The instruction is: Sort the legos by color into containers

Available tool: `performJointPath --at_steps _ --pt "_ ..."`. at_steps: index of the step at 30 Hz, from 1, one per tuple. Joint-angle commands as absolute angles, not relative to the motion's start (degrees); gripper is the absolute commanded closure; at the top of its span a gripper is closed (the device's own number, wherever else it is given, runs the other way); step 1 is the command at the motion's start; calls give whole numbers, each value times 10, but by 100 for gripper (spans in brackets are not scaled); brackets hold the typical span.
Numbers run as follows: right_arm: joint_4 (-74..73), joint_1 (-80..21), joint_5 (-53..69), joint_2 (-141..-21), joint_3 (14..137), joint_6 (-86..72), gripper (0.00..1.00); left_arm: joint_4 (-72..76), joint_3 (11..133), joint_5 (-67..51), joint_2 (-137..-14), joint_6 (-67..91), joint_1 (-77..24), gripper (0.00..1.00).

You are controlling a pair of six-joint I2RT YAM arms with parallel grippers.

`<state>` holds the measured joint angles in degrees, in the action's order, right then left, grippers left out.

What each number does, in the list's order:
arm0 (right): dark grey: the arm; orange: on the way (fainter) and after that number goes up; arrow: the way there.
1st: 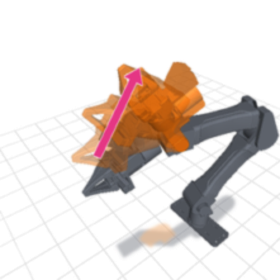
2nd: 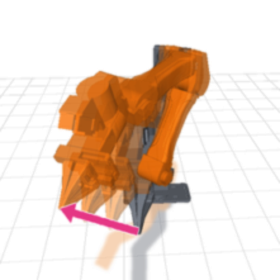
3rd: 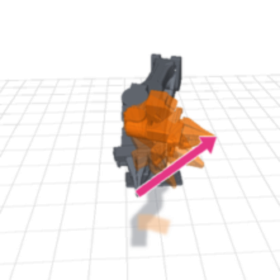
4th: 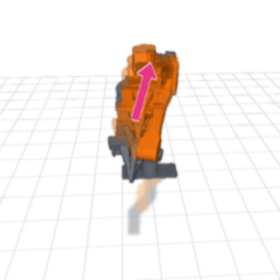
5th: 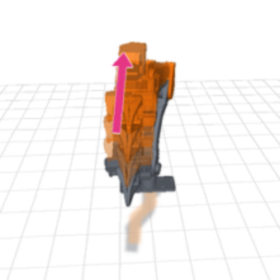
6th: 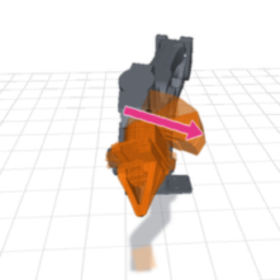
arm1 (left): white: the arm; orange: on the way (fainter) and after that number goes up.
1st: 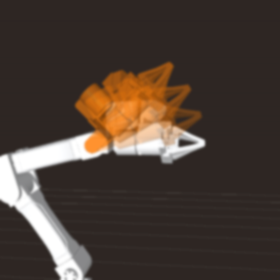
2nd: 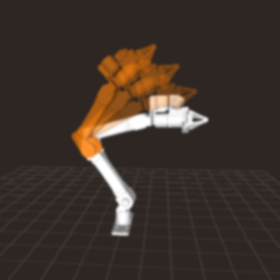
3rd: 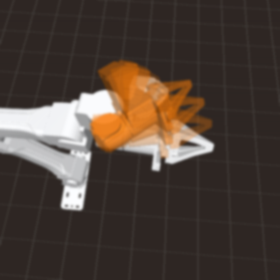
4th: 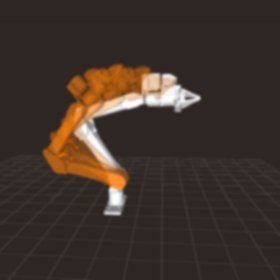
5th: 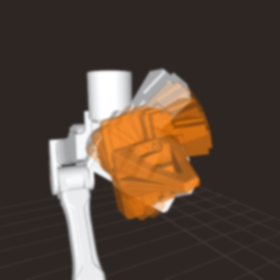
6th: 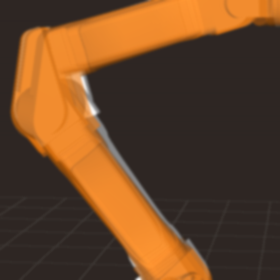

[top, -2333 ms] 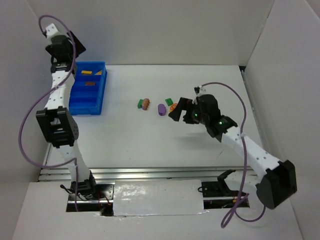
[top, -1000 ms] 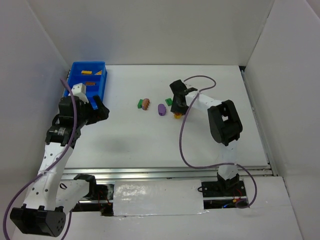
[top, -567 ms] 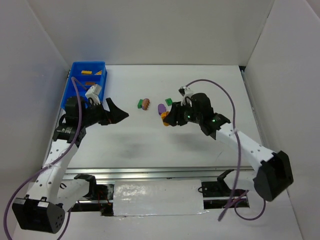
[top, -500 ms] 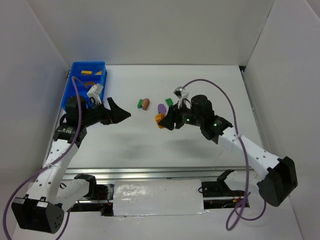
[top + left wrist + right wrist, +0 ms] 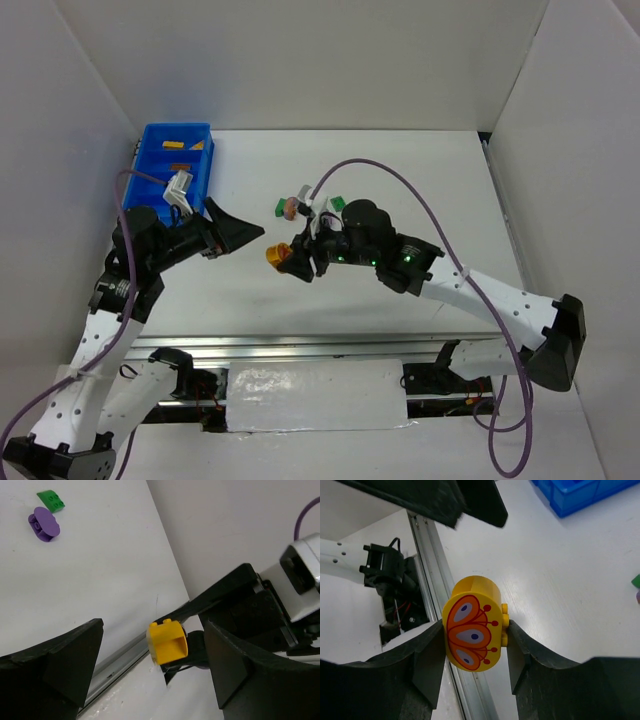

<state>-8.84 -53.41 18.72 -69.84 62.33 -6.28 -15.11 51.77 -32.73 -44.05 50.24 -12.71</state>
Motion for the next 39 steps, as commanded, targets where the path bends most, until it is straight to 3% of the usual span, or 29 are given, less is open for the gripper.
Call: performJointPath --at_steps 1,10,20,24,28,31,33,36,37,38,39 --pt "-109 -573 74 -726 686 -32 100 -187 543 -295 -439 514 -132 6" --pt "-135 -620 -50 -814 780 -19 100 -215 548 -277 -442 491 -145 14" --pt "-134 -642 -78 -840 811 -17 100 -217 540 -279 -453 477 -148 41" --pt "-128 -644 -79 -836 808 -18 100 -210 534 -283 -456 478 -150 43" --pt "-123 -643 -41 -824 798 -14 100 -215 534 -278 -459 472 -150 38" --pt "-112 -643 -30 -817 786 -17 100 -204 532 -289 -461 473 -151 49" --pt "-109 -643 -31 -816 783 -18 100 -200 533 -293 -464 474 -151 61" --pt "-105 -644 -38 -818 781 -20 100 -198 538 -299 -468 472 -151 82" --pt "-101 -643 -46 -817 777 -23 100 -199 540 -299 -469 471 -152 97" --pt "-98 -643 -54 -817 775 -23 97 -200 541 -298 -468 469 -152 100" --pt "-89 -643 -61 -814 772 -30 81 -204 546 -290 -468 468 -152 100"
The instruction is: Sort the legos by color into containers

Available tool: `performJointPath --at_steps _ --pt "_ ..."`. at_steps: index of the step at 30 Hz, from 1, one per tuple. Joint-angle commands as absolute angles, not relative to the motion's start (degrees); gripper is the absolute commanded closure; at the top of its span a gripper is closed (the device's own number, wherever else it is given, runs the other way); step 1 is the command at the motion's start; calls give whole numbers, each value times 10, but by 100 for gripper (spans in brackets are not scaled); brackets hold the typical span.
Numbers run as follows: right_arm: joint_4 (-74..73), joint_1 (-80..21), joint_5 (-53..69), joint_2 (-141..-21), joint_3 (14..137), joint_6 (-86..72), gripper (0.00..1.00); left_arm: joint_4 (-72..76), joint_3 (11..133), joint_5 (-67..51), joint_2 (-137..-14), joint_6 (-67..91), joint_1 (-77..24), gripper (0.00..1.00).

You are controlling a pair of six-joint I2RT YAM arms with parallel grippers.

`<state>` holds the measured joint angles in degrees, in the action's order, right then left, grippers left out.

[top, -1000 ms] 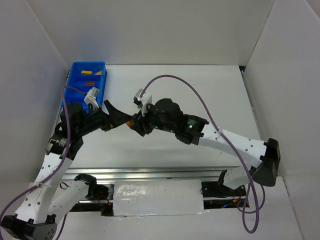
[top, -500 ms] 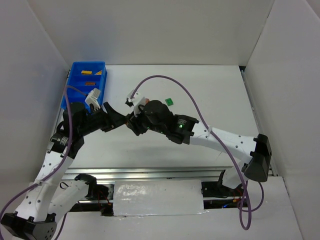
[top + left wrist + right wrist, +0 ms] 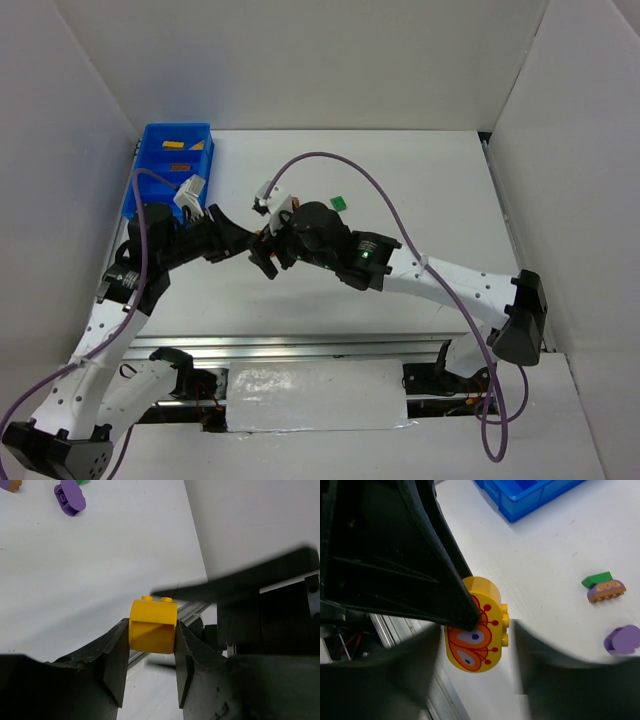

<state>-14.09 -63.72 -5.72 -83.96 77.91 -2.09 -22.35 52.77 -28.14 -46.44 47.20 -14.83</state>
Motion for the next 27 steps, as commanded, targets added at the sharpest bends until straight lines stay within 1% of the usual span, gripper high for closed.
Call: performJointPath --at_steps 1,2,5,6,9,13,15,17,18,19,21,22,23,24,25,27 --pt "-83 -643 -74 -811 759 -33 9 -207 549 -283 -470 460 -152 100" --pt "-76 -643 -80 -798 751 -34 0 -211 555 -271 -472 453 -152 100" --pt "-42 -639 -104 -756 705 -52 0 -244 588 -186 -491 423 -151 100" --pt "-36 -634 -105 -744 694 -62 0 -257 608 -140 -501 416 -151 100" --pt "-31 -631 -139 -689 647 -76 0 -262 649 -72 -550 399 -149 100" --pt "-27 -612 -168 -588 562 -103 0 -238 702 -3 -637 379 -110 100" --pt "-35 -602 -184 -556 539 -115 0 -227 735 46 -672 365 -90 100" --pt "-41 -587 -187 -514 507 -132 0 -209 762 109 -734 355 -49 100" --pt "-45 -585 -185 -501 497 -136 0 -196 779 124 -757 375 -28 100" --pt "-47 -582 -184 -491 481 -146 0 -191 792 130 -805 394 19 100" --pt "-57 -578 -174 -472 471 -154 0 -169 842 125 -858 420 53 100" --pt "-62 -578 -171 -468 464 -160 0 -170 869 139 -919 443 68 100" --pt "-68 -578 -168 -462 461 -170 0 -172 897 158 -949 452 70 100" --pt "-77 -577 -164 -460 458 -173 0 -180 958 193 -981 458 73 100" --pt "-80 -576 -161 -457 447 -175 0 -183 989 208 -1040 469 77 100" --pt "-82 -573 -151 -445 428 -182 0 -184 1062 248 -1094 484 82 100"
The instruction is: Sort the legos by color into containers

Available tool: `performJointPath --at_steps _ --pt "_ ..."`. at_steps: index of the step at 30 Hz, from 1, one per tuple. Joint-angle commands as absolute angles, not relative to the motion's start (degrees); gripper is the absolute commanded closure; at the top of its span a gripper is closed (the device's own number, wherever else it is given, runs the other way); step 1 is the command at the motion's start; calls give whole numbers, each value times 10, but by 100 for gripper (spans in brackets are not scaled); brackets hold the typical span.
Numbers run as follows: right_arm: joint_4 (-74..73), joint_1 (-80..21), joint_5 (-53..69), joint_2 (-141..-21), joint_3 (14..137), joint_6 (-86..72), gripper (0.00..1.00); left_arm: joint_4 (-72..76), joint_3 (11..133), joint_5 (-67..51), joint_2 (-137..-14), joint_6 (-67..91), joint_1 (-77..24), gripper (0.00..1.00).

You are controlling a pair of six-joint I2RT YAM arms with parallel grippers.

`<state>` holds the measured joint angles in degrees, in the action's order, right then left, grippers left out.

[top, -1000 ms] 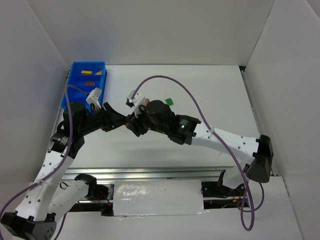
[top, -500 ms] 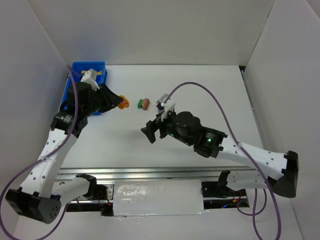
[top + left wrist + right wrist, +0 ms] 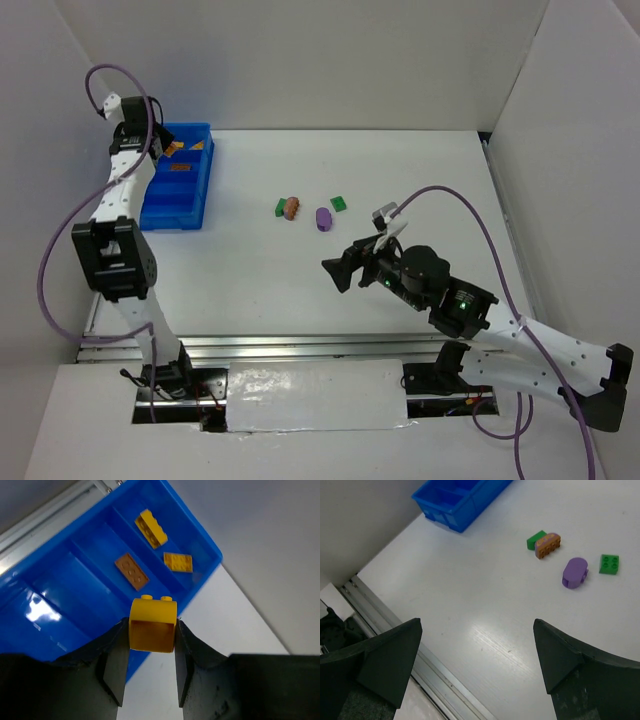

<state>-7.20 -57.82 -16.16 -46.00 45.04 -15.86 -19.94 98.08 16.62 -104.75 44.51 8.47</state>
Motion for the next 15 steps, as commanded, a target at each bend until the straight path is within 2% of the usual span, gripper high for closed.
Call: performJointPath --at_steps 1,3,7,15 --pt "-79 -573 -148 -435 421 -183 0 -182 1081 259 -1139 490 83 100" --pt "-76 -572 -135 -427 408 -184 0 -153 1118 275 -1175 487 87 100" --pt "-77 -570 -126 -424 403 -193 0 -72 1114 273 -1222 476 92 100" --pt "-70 -567 -115 -447 409 -197 0 -95 1152 273 -1281 488 99 100"
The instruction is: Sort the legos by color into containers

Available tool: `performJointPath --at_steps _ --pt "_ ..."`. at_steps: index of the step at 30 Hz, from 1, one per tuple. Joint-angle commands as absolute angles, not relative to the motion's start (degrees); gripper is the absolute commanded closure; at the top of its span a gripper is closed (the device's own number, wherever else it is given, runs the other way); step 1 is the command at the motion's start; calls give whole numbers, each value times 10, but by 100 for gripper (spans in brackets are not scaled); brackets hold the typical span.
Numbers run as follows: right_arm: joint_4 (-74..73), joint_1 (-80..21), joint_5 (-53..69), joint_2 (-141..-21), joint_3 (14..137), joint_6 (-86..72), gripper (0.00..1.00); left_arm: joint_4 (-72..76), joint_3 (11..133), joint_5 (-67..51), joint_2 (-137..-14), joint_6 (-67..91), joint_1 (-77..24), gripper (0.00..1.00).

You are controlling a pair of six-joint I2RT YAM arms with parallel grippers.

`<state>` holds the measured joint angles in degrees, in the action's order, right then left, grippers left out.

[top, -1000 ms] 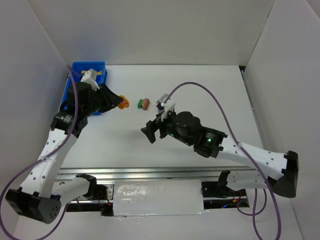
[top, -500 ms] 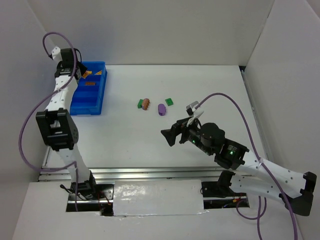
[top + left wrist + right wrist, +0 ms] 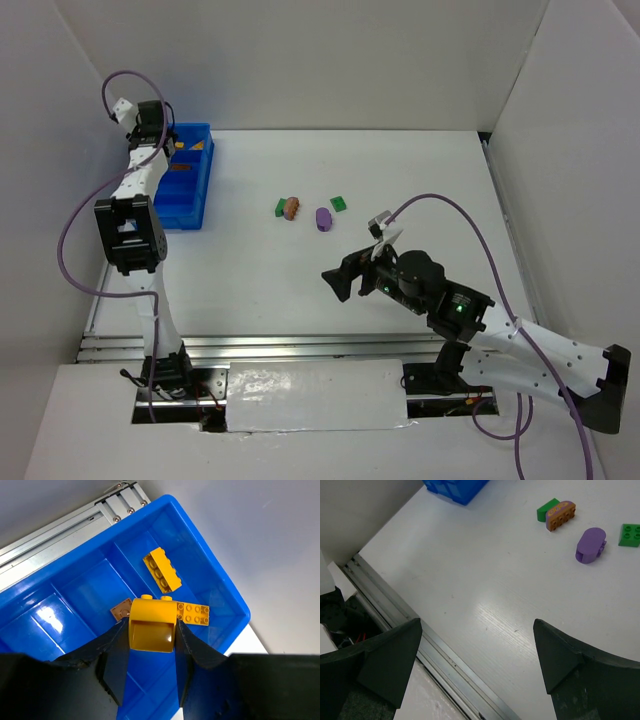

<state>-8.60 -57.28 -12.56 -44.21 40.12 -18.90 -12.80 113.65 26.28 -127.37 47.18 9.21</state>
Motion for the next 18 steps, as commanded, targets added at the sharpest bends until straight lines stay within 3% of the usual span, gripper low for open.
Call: performJointPath --at_steps 1,18 --pt "-69 -567 -113 -448 407 -198 0 -84 1144 270 -1279 488 101 100" --pt "-76 -570 -104 -432 401 -198 0 -42 1151 196 -1318 491 111 100"
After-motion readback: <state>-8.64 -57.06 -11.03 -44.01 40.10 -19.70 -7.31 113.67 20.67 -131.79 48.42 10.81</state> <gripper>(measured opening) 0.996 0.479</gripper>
